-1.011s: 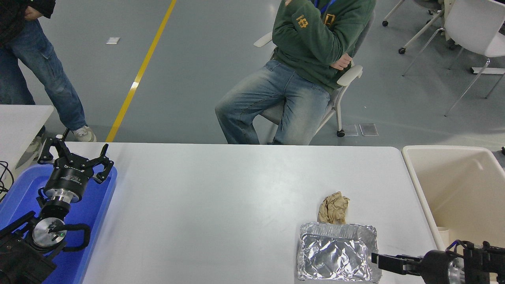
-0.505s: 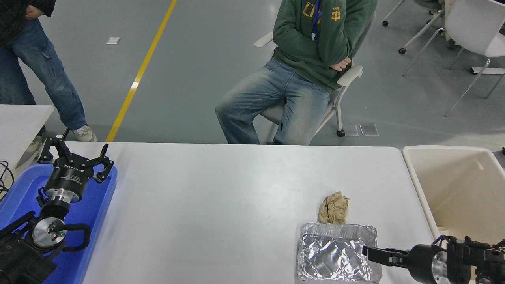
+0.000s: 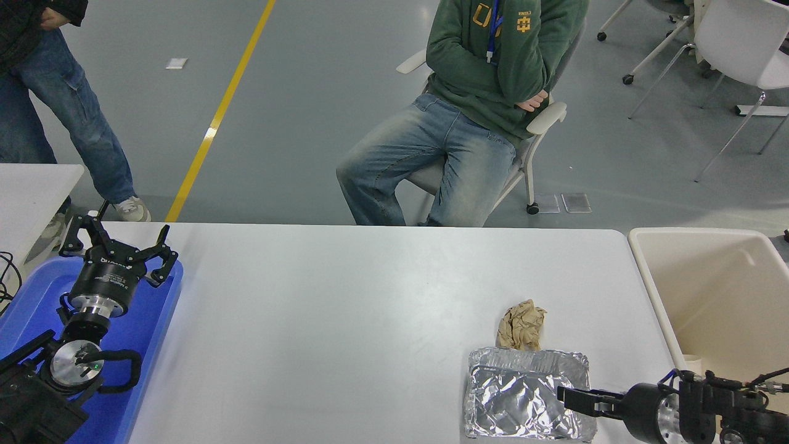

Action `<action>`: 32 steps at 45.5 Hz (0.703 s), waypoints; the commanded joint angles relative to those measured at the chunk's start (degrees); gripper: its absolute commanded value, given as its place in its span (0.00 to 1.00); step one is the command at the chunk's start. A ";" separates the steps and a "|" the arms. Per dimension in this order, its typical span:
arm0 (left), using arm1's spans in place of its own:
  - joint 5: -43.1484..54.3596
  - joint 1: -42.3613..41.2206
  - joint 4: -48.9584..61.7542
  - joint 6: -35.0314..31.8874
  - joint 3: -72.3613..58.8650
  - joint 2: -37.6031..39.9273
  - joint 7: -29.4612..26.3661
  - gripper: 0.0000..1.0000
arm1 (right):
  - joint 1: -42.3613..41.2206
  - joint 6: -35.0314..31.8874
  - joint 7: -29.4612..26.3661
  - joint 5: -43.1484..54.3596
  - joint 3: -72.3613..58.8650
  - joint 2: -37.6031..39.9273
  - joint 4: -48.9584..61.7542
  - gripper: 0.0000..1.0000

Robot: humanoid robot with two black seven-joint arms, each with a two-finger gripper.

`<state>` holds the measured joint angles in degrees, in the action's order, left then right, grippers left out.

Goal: Clean the table surface

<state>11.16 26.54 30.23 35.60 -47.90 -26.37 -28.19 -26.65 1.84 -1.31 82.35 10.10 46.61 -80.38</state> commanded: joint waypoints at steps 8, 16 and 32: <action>0.00 0.00 0.00 0.00 0.00 0.00 -0.02 1.00 | -0.07 0.01 0.25 4.22 -1.05 -0.29 0.84 0.45; 0.00 0.00 0.00 0.00 0.00 0.00 0.06 1.00 | -0.68 -0.08 0.34 4.31 -1.22 -0.20 0.84 0.35; 0.00 0.00 0.00 0.00 0.00 0.00 0.06 1.00 | -2.44 -0.34 0.34 4.31 -3.24 -0.20 0.84 0.07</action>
<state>11.16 26.54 30.23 35.60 -47.90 -26.37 -28.19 -28.33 1.69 -0.99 86.41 7.71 46.41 -79.57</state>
